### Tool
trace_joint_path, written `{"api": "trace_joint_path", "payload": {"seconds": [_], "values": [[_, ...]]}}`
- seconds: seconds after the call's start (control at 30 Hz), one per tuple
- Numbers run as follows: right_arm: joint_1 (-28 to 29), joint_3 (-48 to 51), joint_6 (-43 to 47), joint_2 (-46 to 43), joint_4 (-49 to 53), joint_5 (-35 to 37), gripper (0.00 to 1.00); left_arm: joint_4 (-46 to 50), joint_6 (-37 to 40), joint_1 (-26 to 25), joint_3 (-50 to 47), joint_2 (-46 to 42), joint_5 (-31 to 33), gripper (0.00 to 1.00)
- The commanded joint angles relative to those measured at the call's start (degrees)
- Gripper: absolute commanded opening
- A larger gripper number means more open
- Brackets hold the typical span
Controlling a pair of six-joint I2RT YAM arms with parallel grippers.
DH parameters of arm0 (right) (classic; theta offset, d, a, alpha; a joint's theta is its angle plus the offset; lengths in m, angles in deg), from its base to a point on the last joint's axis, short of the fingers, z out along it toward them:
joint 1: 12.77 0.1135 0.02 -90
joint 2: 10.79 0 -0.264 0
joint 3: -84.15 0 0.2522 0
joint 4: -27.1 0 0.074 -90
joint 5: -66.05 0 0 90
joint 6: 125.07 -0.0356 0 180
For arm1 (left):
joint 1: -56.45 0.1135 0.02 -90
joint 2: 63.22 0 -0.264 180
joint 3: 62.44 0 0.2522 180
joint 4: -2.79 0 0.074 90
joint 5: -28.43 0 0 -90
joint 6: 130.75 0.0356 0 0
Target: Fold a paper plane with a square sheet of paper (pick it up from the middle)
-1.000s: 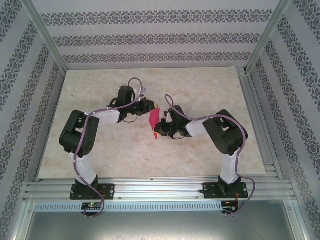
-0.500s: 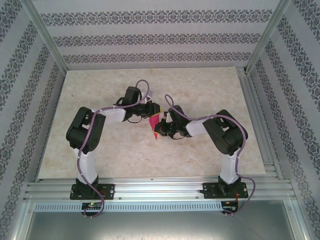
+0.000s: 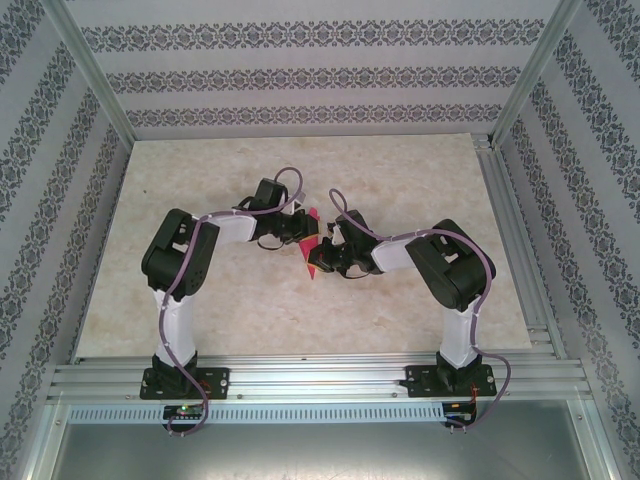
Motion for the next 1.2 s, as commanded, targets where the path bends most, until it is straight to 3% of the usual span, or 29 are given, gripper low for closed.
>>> {"api": "trace_joint_path", "payload": {"seconds": [0.0, 0.4, 0.7, 1.17], "values": [[1.1, -0.2, 1.2, 1.6, 3.8, 1.9, 0.01, 5.4, 5.0, -0.5, 3.3, 1.2, 3.5, 0.19], [1.4, -0.2, 1.1, 1.3, 4.1, 1.8, 0.01, 10.5, 12.9, -0.5, 10.3, 7.7, 3.5, 0.19], [1.7, 1.0, 0.3, 0.2, 3.7, 1.0, 0.01, 16.5, 21.5, -0.3, 16.0, 11.4, 7.5, 0.15], [3.3, 5.4, -2.2, -5.4, 3.6, 1.4, 0.02, 15.5, 21.9, -0.3, 15.9, 12.2, 6.4, 0.14]]}}
